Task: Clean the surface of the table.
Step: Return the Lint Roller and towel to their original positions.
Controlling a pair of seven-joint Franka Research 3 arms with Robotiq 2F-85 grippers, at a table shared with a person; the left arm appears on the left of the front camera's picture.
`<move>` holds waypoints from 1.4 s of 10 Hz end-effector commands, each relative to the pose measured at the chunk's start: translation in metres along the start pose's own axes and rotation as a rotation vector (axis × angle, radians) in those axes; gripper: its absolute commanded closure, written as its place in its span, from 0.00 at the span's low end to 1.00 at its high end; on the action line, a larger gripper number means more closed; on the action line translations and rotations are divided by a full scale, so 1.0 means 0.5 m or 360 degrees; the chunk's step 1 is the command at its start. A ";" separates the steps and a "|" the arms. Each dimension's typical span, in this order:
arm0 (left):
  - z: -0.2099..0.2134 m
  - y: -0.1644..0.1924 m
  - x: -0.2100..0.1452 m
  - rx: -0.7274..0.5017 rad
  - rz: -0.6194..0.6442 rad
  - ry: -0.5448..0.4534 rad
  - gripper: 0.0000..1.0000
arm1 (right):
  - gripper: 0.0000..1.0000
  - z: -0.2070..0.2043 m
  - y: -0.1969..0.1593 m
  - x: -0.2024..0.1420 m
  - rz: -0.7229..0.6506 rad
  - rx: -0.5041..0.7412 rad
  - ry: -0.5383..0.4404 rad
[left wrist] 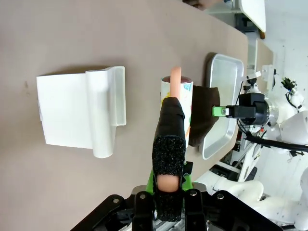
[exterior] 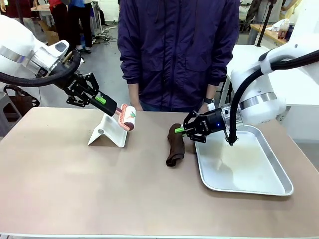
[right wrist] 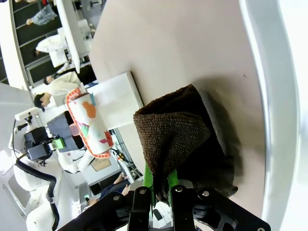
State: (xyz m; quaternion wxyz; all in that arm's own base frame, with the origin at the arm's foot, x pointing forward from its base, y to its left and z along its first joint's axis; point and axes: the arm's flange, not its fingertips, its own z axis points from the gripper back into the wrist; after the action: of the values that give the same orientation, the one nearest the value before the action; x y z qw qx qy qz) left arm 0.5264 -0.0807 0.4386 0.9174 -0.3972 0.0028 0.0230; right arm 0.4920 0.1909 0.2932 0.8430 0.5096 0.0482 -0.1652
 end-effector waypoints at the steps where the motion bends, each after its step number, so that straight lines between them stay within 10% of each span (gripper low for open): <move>1: -0.011 -0.008 0.007 0.0122 0.0017 0.0011 0.79 | 0.87 -0.010 -0.003 0.008 -0.0039 0.0005 -0.0120; 14: -0.053 0.002 0.033 0.0390 0.0067 -0.0026 0.79 | 0.87 -0.070 -0.025 0.014 -0.0004 -0.0131 -0.0005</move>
State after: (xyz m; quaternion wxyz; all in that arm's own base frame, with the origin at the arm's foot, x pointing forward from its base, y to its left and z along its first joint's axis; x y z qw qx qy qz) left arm 0.5385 -0.0926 0.4154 0.9543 -0.2958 0.0062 0.0414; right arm 0.4936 0.2107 0.2646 0.8616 0.4753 0.0450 -0.1723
